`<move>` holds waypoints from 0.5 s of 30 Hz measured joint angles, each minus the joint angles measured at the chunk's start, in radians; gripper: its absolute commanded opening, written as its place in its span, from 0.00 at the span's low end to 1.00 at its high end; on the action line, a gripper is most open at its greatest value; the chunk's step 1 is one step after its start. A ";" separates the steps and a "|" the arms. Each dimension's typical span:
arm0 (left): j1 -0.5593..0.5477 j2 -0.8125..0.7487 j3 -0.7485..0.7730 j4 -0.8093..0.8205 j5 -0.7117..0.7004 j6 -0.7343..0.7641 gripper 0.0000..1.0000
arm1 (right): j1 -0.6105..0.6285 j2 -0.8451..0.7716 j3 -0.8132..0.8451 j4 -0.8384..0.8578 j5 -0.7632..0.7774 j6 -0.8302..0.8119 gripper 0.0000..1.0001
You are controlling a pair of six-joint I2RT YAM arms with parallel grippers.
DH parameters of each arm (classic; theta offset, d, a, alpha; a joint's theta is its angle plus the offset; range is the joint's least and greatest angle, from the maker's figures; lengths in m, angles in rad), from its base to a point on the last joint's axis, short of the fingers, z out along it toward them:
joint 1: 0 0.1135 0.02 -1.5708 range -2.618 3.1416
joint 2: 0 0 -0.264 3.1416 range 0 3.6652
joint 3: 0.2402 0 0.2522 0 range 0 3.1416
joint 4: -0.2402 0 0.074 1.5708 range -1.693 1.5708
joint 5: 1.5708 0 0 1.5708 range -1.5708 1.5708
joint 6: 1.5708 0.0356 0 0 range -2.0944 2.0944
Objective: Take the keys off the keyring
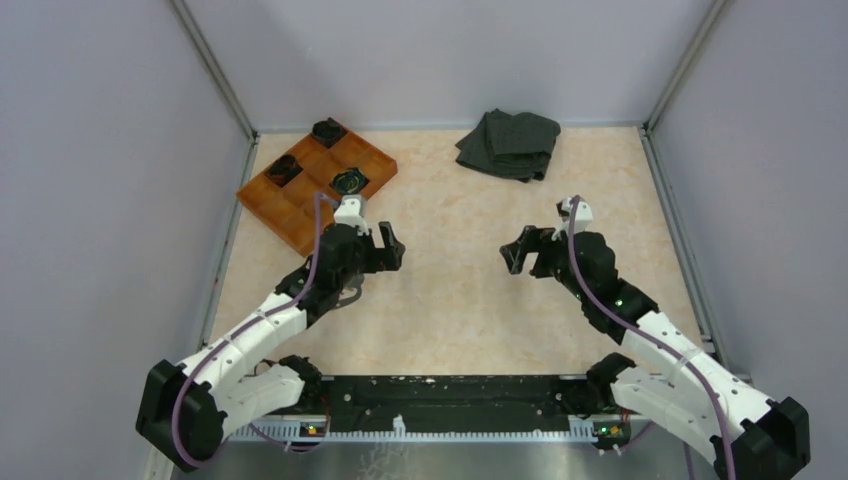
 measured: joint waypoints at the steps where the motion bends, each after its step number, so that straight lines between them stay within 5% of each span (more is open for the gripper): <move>1: 0.000 0.000 0.000 0.000 0.000 0.000 0.99 | 0.000 0.000 0.000 0.001 0.000 0.000 0.92; 15: 0.000 -0.030 0.000 -0.025 -0.040 0.009 0.99 | 0.000 0.003 0.000 0.036 0.000 -0.006 0.92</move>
